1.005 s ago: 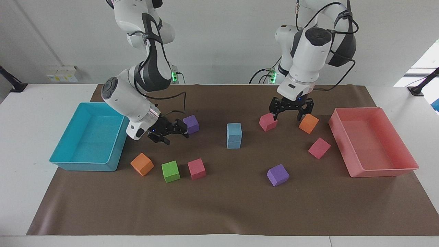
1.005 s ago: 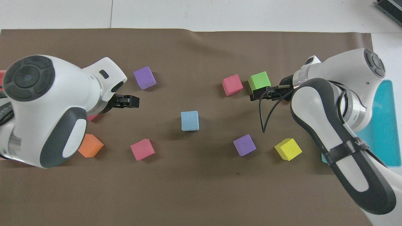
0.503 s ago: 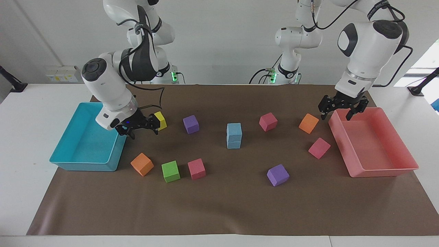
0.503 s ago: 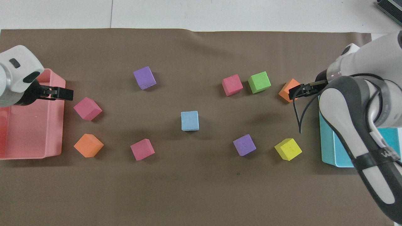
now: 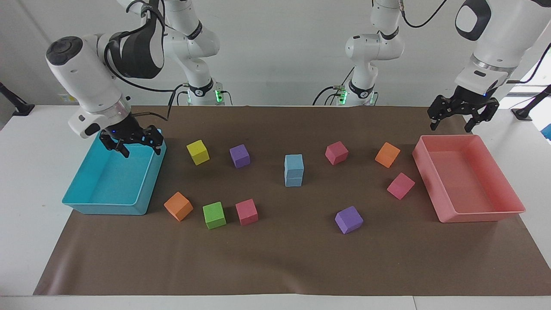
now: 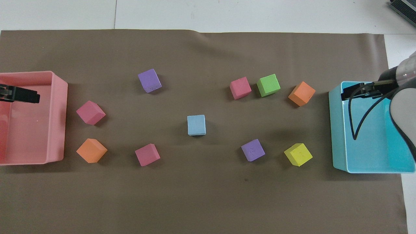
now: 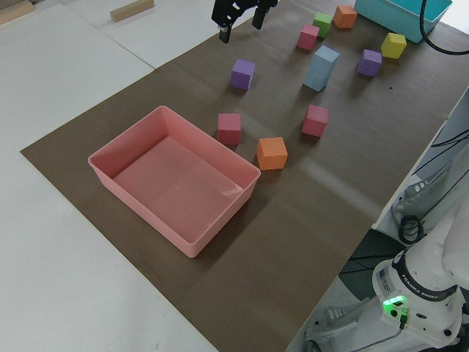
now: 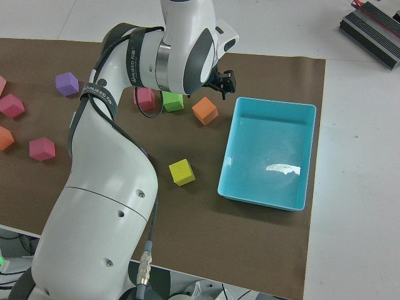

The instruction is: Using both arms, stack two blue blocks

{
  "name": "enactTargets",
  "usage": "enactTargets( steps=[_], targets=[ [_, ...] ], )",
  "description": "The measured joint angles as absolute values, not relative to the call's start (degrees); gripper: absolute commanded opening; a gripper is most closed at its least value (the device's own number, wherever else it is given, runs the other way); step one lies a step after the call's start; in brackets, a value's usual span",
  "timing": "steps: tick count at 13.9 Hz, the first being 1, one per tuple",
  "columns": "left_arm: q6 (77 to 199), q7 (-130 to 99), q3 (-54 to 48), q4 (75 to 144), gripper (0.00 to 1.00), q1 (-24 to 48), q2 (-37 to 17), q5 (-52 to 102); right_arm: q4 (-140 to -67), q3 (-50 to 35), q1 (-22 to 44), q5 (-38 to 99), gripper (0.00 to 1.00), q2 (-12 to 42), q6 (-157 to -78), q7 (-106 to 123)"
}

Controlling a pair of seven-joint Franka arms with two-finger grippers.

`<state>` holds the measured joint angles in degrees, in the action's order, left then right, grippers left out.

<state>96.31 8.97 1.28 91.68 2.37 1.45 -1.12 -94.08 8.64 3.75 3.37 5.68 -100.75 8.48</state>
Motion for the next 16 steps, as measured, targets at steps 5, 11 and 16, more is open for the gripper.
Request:
enactTargets(
  steps=[5,11,16],
  targets=[
    [90.27,8.97,0.99,87.35,1.0,2.38,1.45,0.03,-86.95,8.64,3.47,-0.64,1.0,3.43,-89.35,8.47],
    [89.59,8.97,-0.13,87.24,1.0,2.49,1.45,0.2,-85.26,7.82,3.54,-2.67,1.0,-0.9,-84.71,8.47],
    [89.27,8.97,-0.18,87.24,1.0,2.48,1.45,0.2,-85.42,6.94,3.66,-2.67,1.0,-1.98,-82.03,5.65]
  ],
)
